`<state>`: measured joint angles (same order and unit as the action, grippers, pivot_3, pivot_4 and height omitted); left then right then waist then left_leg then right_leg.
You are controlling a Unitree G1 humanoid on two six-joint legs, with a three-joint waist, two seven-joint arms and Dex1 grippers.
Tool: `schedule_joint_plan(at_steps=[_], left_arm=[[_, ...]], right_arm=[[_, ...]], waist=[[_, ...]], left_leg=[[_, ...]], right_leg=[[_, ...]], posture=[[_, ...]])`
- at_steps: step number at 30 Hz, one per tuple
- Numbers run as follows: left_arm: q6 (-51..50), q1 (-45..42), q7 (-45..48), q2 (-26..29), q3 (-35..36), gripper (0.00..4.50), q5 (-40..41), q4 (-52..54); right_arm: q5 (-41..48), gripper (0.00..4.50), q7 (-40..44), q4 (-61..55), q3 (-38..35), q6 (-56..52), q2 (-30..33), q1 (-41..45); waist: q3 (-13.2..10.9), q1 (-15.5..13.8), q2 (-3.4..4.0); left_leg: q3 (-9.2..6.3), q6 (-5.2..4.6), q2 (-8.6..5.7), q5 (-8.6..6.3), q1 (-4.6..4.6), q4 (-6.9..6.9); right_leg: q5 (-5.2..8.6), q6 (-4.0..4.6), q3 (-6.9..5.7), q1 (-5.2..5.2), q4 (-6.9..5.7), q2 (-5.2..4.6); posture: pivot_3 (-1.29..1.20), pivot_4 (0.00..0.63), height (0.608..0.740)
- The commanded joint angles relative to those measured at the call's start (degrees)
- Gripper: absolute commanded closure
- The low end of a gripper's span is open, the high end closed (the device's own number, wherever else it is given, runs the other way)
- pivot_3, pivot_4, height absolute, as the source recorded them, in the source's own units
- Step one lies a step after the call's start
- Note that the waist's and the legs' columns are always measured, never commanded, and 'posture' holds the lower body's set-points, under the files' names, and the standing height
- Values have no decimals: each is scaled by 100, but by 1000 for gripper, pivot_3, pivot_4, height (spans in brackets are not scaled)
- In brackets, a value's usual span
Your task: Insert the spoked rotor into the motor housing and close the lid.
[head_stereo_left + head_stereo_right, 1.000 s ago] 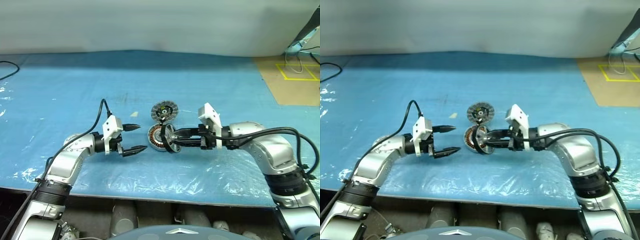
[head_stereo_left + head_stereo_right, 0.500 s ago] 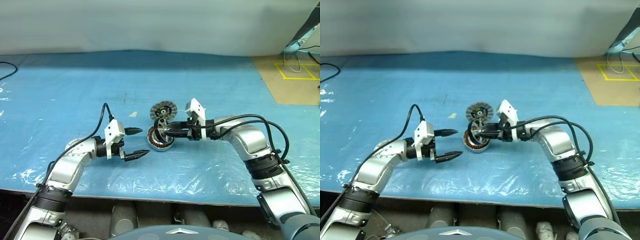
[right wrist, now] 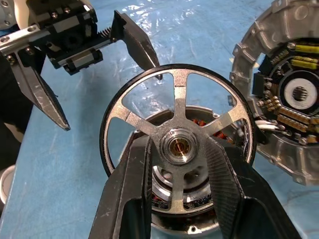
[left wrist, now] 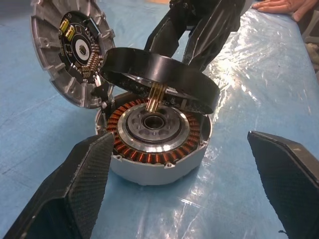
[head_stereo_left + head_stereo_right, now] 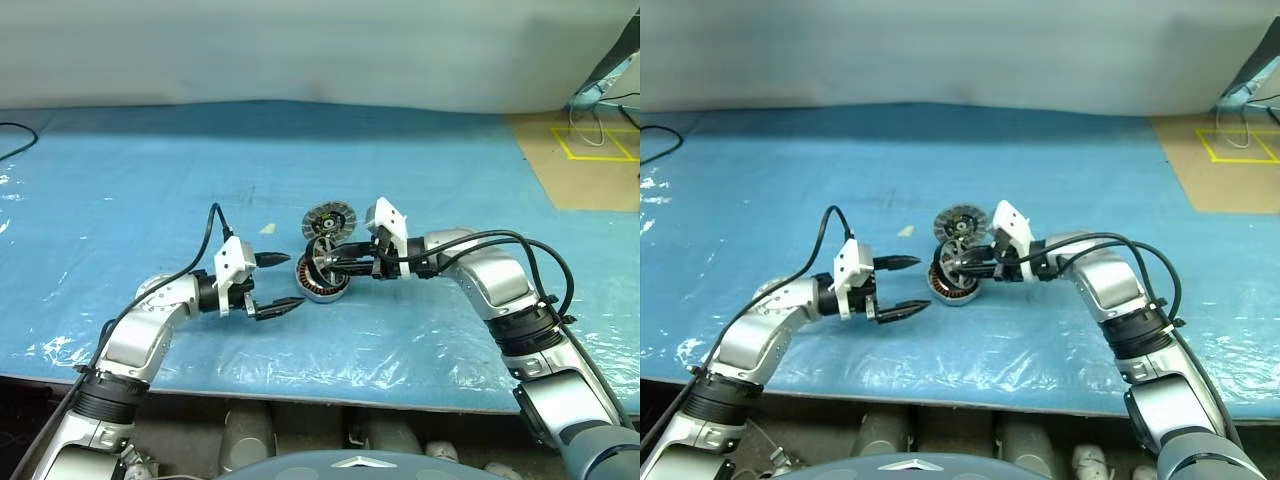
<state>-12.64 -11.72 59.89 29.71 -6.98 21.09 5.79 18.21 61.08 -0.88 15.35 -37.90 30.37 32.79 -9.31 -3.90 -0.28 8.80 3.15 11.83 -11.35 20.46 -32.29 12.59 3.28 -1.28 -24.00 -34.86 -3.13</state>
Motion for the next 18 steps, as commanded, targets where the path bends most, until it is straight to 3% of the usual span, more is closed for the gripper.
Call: schedule_joint_plan(at_steps=[1,18], left_arm=[[-73,-81,-48,-17,-25,0,52,332],[-18,65,-101,-66,-121,0,5,378]], right_arm=[[70,3282,86,-154,-114,1,95,189],[-297,3282,199,-30,189,368,214,70]], waist=[[0,-1,0],[0,0,0]], left_leg=[[0,0,0,0,0,0],[0,-1,1,0,-1,-2]], right_leg=[[0,0,0,0,0,0],[0,0,0,0,-1,0]], posture=[[0,150,740],[0,150,740]])
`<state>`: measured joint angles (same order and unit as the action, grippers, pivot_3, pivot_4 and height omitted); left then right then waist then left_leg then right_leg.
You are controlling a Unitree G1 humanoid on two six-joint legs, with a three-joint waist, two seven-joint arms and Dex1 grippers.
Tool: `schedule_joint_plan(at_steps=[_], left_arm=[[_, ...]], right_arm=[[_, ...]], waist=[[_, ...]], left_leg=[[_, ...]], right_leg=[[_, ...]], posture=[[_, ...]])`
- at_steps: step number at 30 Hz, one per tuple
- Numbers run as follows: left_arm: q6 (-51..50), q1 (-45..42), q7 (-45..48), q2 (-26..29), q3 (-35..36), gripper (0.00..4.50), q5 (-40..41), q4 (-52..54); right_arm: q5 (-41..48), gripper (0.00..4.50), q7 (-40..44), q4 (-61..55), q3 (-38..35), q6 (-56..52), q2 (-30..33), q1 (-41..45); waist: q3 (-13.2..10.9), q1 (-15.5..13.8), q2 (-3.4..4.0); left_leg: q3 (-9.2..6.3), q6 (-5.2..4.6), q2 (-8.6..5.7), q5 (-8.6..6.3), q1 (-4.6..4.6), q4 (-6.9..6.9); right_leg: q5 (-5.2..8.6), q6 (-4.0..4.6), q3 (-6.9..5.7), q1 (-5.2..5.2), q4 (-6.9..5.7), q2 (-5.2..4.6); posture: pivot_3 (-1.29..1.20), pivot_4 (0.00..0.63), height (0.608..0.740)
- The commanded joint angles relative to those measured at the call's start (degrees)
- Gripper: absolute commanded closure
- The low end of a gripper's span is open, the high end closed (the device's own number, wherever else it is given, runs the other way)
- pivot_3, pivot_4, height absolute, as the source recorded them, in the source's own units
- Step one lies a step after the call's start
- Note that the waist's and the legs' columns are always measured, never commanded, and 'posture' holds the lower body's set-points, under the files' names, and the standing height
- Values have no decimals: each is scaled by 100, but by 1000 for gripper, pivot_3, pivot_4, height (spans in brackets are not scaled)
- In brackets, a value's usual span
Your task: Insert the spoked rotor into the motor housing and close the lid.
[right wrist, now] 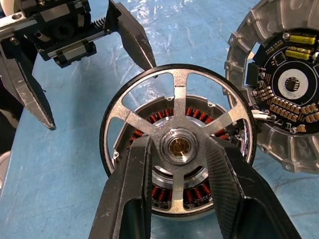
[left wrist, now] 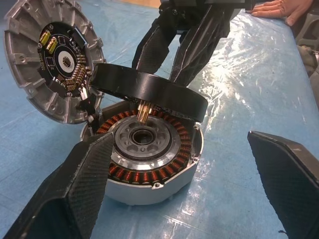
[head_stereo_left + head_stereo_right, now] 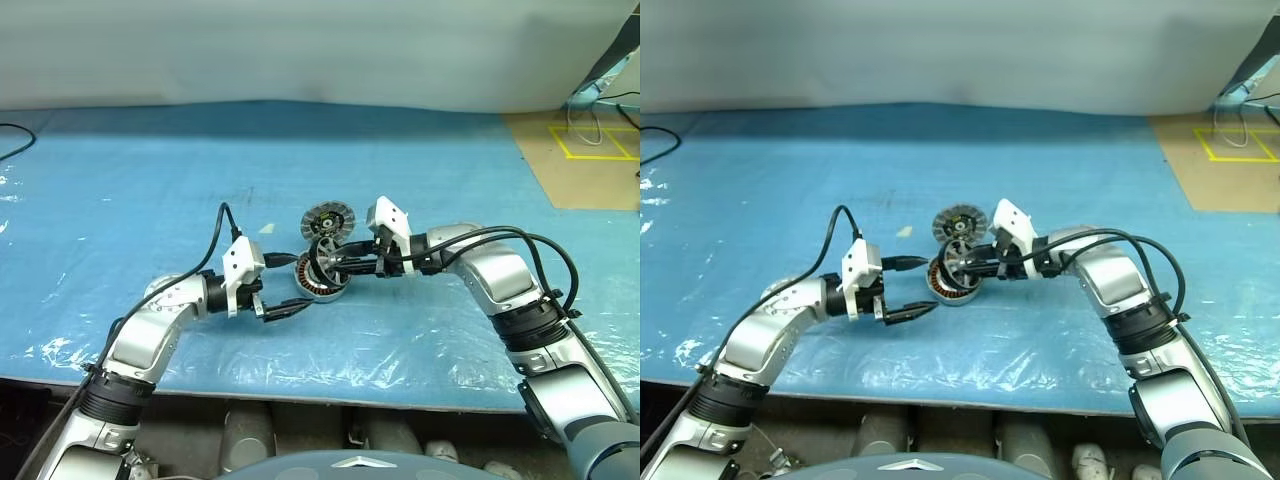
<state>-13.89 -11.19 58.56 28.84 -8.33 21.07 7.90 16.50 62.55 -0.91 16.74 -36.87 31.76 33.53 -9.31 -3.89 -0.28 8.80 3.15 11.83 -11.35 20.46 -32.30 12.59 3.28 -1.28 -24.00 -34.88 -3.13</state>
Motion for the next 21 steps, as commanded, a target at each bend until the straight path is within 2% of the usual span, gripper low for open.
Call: schedule_joint_plan(at_steps=[1,7,17,21], left_arm=[[106,11,30,18,12,0,8,164],[89,-8,-20,-24,-50,0,-18,193],[39,41,-10,-6,-71,0,33,281],[143,5,-115,-82,-43,0,-38,144]], right_arm=[[-164,2932,72,-13,72,326,83,-14],[-69,916,83,-1,-23,176,-17,30],[193,916,86,-49,-278,41,-150,24],[233,2233,115,-89,-191,89,-212,-107]], waist=[[0,-1,0],[0,-1,0],[0,0,0],[0,-1,0]], left_leg=[[0,0,0,0,0,0],[0,0,0,0,0,-3],[0,-1,0,0,0,-4],[0,-1,0,0,-1,-4]], right_leg=[[0,0,0,0,-1,0],[0,0,0,0,-3,0],[0,0,0,0,-6,0],[0,0,0,0,-7,0]], posture=[[0,150,740],[0,150,740],[0,150,740],[0,150,740]])
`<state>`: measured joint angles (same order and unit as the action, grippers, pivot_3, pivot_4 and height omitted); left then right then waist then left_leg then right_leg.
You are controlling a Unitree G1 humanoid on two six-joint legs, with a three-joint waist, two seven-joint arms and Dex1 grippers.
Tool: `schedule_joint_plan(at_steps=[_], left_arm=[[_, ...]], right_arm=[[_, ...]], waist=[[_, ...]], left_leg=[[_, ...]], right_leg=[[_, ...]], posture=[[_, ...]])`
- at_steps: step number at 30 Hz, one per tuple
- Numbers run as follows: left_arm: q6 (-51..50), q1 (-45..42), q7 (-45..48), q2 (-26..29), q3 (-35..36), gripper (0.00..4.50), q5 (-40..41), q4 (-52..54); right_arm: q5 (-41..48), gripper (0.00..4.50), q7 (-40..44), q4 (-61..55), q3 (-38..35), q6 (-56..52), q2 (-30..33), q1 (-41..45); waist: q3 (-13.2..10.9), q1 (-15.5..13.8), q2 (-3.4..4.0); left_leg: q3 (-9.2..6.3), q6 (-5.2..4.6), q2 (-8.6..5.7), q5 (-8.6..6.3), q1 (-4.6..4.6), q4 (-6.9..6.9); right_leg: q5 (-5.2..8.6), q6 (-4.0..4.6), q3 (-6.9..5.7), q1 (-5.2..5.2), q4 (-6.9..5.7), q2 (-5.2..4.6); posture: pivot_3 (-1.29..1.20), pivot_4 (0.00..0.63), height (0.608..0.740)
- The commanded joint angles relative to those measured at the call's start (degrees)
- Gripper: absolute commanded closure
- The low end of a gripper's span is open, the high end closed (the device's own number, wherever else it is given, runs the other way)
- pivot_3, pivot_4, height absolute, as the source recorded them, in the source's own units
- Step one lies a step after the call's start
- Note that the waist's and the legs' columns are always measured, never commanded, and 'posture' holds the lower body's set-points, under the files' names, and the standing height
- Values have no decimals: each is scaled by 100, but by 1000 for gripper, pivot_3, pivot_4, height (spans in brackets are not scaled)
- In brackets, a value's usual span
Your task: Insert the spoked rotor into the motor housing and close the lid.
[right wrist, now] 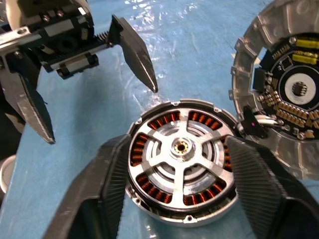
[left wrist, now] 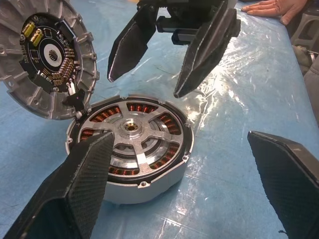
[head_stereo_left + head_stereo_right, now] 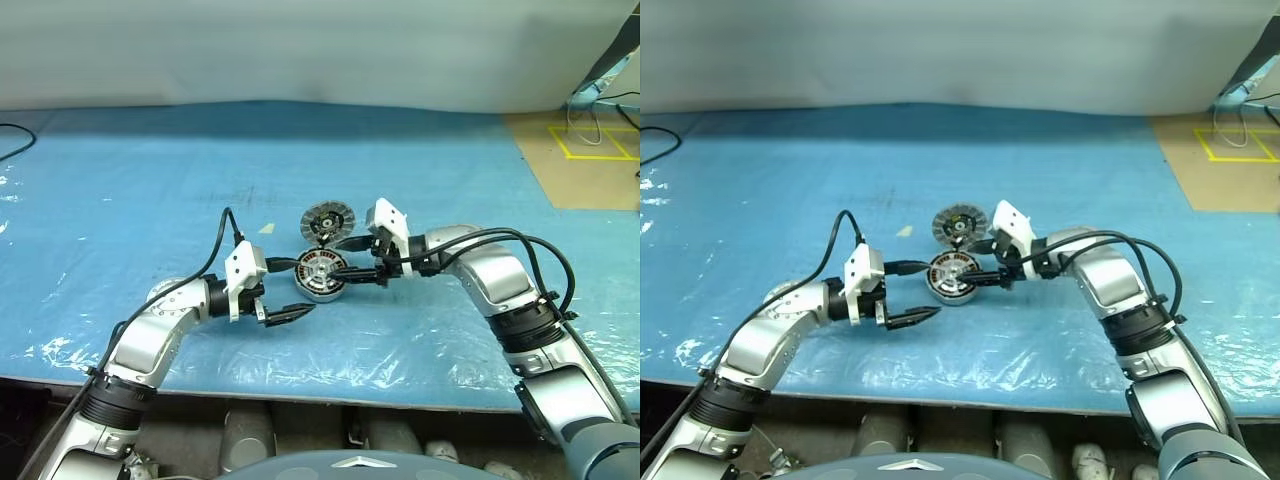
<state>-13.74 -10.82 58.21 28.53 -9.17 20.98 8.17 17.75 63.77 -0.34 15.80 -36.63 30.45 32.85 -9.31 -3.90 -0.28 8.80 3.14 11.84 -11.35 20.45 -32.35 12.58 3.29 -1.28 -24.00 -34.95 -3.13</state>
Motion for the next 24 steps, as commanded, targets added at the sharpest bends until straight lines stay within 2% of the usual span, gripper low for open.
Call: schedule_joint_plan(at_steps=[1,6,12,19,24], left_arm=[[187,-35,-117,-75,56,0,-64,48],[242,-50,-330,-225,179,0,-66,-163],[283,-227,-544,-354,287,0,-120,-516],[464,-195,-476,-318,471,0,-73,-869],[406,-297,-543,-336,833,0,132,-1053]], right_arm=[[80,2586,-92,-75,-76,68,-151,-27],[-13,4362,-348,333,-41,64,-499,174],[-313,4362,-442,836,243,233,-790,326],[-922,4362,-428,1457,644,774,-724,253],[-419,4362,-301,1301,186,388,-800,224]], waist=[[0,2,0],[0,8,0],[0,7,0],[2,9,-2],[2,-5,-2]], left_leg=[[0,0,0,0,0,0],[0,0,1,0,-1,-4],[-1,1,0,0,-1,-7],[-1,1,0,0,-8,-8],[-1,1,0,-2,-47,-7]], right_leg=[[0,0,0,0,0,0],[0,0,0,0,-6,0],[0,0,0,0,-10,0],[0,0,1,6,-10,-1],[1,0,1,49,-5,-2]], posture=[[0,150,740],[0,150,740],[0,150,740],[0,150,740],[0,150,740]])
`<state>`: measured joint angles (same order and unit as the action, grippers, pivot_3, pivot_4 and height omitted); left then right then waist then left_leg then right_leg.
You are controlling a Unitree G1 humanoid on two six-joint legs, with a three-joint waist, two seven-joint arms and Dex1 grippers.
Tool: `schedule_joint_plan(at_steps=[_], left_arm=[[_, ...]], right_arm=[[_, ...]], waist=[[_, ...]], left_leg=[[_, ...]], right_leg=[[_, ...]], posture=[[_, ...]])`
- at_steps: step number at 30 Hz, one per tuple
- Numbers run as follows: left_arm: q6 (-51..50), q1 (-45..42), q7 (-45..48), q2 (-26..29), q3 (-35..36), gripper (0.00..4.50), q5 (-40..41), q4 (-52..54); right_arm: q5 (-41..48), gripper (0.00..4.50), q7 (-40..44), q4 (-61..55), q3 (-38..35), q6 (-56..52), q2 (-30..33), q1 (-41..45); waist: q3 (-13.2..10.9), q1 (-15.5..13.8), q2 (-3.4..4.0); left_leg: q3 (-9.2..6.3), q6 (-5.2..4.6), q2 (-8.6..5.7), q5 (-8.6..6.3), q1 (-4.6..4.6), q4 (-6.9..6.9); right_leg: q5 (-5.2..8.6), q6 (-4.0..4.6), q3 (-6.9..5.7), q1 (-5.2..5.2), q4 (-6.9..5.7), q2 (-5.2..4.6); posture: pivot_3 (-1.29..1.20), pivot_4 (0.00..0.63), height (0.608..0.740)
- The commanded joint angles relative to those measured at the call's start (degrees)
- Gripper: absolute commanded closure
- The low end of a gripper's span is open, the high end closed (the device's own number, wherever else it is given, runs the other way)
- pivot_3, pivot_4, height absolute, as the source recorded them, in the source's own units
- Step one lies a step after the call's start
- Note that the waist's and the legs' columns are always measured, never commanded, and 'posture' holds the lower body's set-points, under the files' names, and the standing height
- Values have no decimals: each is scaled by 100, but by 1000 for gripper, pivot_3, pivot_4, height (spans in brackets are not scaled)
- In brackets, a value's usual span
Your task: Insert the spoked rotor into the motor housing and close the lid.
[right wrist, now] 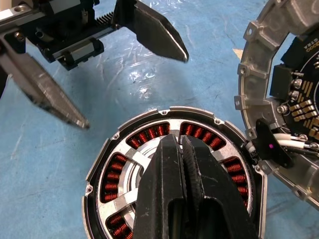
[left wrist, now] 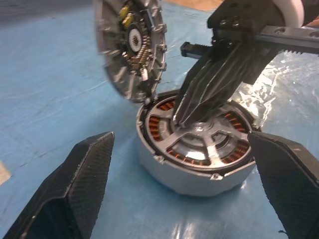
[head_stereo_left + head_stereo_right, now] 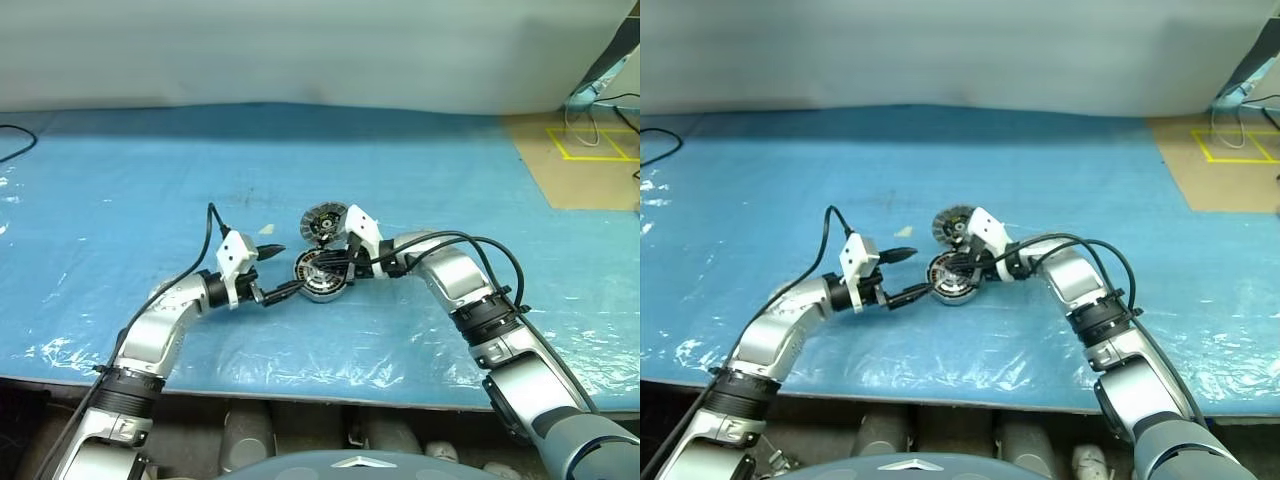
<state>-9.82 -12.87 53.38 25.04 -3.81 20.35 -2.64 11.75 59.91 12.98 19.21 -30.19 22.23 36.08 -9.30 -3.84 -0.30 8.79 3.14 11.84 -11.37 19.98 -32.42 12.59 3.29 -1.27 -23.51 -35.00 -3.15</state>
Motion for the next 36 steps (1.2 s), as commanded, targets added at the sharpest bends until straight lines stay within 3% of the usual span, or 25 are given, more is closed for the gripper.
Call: schedule_joint_plan(at_steps=[1,5,9,10,13,23,29,36], left_arm=[[-48,-125,-90,-10,369,0,260,30],[-443,-383,-325,-67,815,0,665,-4],[-605,-765,-604,-169,1098,0,770,-427],[-539,-848,-671,-207,1130,183,719,-565],[-300,-1160,-776,-341,1175,938,563,-1168],[832,-2611,-94,-1009,826,4460,95,-3218],[1384,-3769,62,-1150,920,4487,-216,-5033],[1412,-4707,924,-1356,803,4487,-406,-6048]], right_arm=[[305,4362,121,-122,-256,-345,15,-94],[1484,4362,236,-864,-1103,-1491,-25,143],[1707,4362,63,-1475,-1330,-1803,184,57],[1710,4395,18,-1569,-1341,-1829,238,-1],[1729,4408,-163,-1674,-1448,-1918,367,-191],[1986,4408,-452,-2554,-1462,-2351,752,-907],[2009,4408,-625,-2581,-1544,-2396,849,-927],[1974,4408,-789,-2589,-1489,-2327,945,-1014]], waist=[[0,-15,0],[-2,-22,1],[-1,-22,0],[-1,-21,0],[-1,-21,0],[-5,-105,-5],[-6,-100,-7],[-13,-201,-19]], left_leg=[[-1,0,0,0,0,0],[-3,-1,-1,0,9,0],[-4,0,1,1,12,7],[-4,0,1,1,11,8],[-4,1,-2,1,13,10],[-9,1,-5,2,19,13],[-11,2,-8,2,16,13],[-17,4,-14,3,26,17]], right_leg=[[0,0,0,3,2,-1],[0,0,-1,0,7,0],[0,0,-4,-8,9,3],[0,0,-4,-6,12,4],[0,0,-4,-6,19,2],[-1,-3,-4,-6,24,1],[-5,-11,-3,-5,24,2],[-8,-15,-4,-5,31,-2]], posture=[[0,150,740],[0,150,740],[0,150,740],[0,150,740],[0,150,740],[0,150,740],[0,150,740],[0,150,740]])
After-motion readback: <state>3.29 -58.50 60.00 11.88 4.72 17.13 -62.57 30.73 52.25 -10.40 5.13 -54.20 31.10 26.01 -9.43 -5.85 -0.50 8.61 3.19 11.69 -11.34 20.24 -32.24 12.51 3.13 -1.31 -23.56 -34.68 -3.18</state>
